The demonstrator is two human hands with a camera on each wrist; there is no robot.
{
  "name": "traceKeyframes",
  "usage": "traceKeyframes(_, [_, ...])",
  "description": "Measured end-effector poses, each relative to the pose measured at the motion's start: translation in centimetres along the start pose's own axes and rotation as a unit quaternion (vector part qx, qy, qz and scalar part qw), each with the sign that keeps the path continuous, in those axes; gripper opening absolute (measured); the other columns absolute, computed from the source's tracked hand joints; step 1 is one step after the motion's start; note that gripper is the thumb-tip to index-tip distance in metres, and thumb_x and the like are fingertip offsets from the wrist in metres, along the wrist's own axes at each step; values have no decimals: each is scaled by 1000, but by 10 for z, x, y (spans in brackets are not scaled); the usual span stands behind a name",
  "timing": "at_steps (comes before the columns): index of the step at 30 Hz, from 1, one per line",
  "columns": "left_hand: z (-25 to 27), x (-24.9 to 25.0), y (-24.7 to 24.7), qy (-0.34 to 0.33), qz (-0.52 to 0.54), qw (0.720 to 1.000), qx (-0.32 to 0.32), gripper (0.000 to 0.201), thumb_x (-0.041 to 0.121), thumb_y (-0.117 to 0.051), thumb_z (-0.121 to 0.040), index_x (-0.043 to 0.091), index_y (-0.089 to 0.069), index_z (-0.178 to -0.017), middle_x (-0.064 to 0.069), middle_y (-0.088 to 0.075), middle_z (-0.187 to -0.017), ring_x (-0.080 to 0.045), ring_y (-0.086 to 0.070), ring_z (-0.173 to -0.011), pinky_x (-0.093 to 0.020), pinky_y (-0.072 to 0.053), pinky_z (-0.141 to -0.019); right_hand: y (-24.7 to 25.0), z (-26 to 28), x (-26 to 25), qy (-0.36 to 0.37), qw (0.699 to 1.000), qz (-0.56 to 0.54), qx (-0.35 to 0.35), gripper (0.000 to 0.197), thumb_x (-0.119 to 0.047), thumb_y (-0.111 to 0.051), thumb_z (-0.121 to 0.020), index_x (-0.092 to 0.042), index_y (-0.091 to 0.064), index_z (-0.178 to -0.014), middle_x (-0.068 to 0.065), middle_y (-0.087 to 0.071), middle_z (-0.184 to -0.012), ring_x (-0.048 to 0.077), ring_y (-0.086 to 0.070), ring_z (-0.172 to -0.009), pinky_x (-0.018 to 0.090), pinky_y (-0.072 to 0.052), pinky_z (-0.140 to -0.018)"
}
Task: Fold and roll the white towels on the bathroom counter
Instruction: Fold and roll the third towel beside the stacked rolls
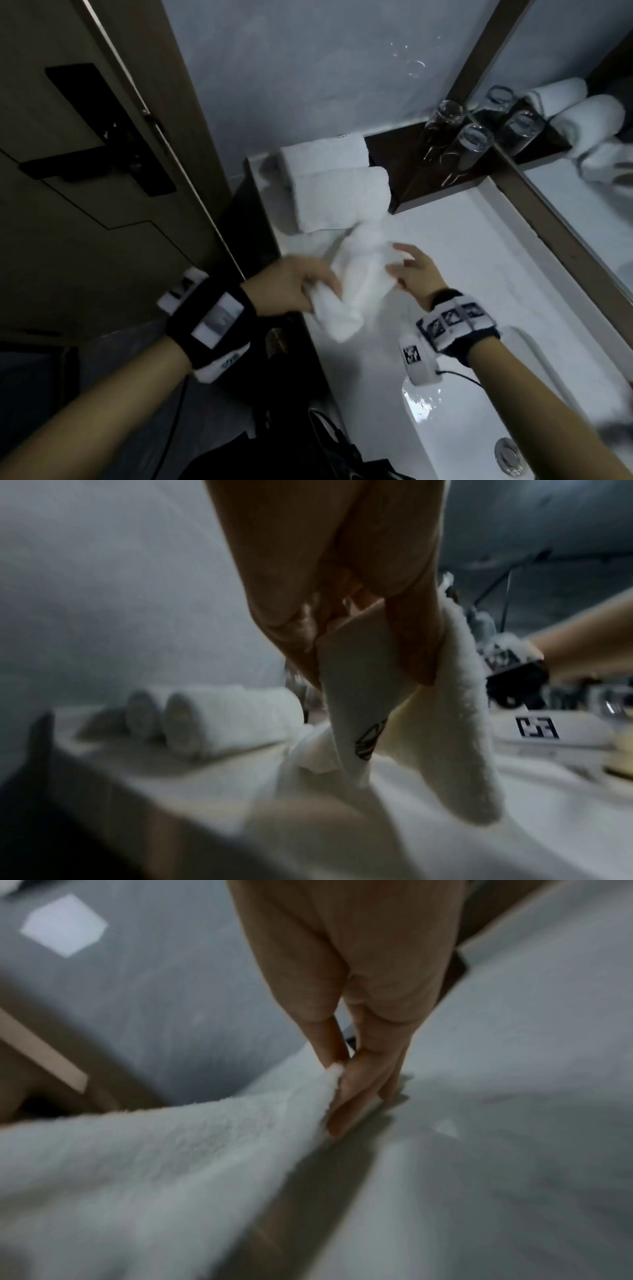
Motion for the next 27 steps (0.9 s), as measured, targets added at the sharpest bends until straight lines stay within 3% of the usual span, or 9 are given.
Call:
traceKeyframes(3, [10,-47,-48,55,-48,996,-50,23,-1,-74,-67,4,-72,-90,-13,-72,-92,-22,-66,-88,-28,-51,-85,1,9,25,22,964,265,13,51,-6,-62,-85,-11,-45,-132,19,-49,-117,34,-58,-92,40,-50,-88])
traceKeyframes(6, [16,-72,-62,105,-61,992,-27,25,23,-75,-63,15,-71,-87,-7,-72,-89,-22,-66,-85,-37,-54,-80,-2,21,32,15,961,275,29,52,-24,-67,-84,-12,-47,-130,15,-30,-137,32,-52,-111,36,-40,-104])
traceKeyframes(8, [12,-71,-53,106,-30,993,37,22,25,-76,-61,20,-69,-81,0,-70,-80,-15,-65,-79,-28,-53,-73,-2,31,18,48,953,294,47,56,-44,-69,-78,-19,-52,-124,6,-30,-135,24,-42,-122,37,-34,-109])
traceKeyframes(12, [-6,-57,-24,115,-9,983,142,21,21,-76,-67,26,-56,-69,5,-57,-64,-13,-54,-66,-27,-43,-62,-56,71,-20,122,942,210,-231,51,-67,-48,-77,-38,-50,-119,-14,-53,-124,12,-49,-122,24,-40,-101])
traceKeyframes(15, [-17,-50,-13,137,-40,977,158,19,26,-72,-72,17,-56,-75,-2,-57,-69,-20,-51,-69,-29,-41,-64,-89,94,-24,143,890,240,-360,40,-32,-64,-85,-41,-47,-120,-25,-60,-117,-1,-53,-115,15,-41,-95])
traceKeyframes(19, [-21,-51,-12,126,-9,985,119,18,23,-70,-78,12,-55,-80,-4,-53,-71,-17,-46,-70,-19,-33,-59,-65,61,-15,118,878,419,-199,28,-19,-56,-90,-15,-53,-118,8,-64,-115,20,-56,-102,21,-38,-77])
traceKeyframes(21, [-18,-61,-19,165,19,984,66,24,29,-68,-80,11,-54,-86,-1,-57,-80,-18,-53,-80,-21,-40,-71,-54,55,-18,114,892,399,-181,21,-20,-51,-93,-11,-57,-111,12,-63,-112,20,-54,-94,20,-35,-70])
traceKeyframes(24, [-15,-69,-27,216,-22,976,-10,52,31,-80,-67,9,-51,-105,-6,-63,-105,-21,-59,-97,-35,-50,-85,-47,54,-35,117,914,354,-162,20,-25,-53,-91,-16,-59,-108,8,-64,-106,26,-59,-98,33,-49,-81])
traceKeyframes(27, [-21,-56,-16,214,29,976,7,49,6,-81,-64,5,-55,-106,-19,-65,-109,-22,-65,-83,-28,-59,-65,-44,52,-61,156,910,365,-121,24,-29,-53,-90,-18,-57,-111,8,-64,-112,28,-58,-105,37,-47,-89])
Point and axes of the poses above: each hand's wrist, its own z-axis away from the middle knuckle, its own y-axis out of the back of the hand, x = y × z, the point moved 10 cm from there along -z, towards the middle knuckle
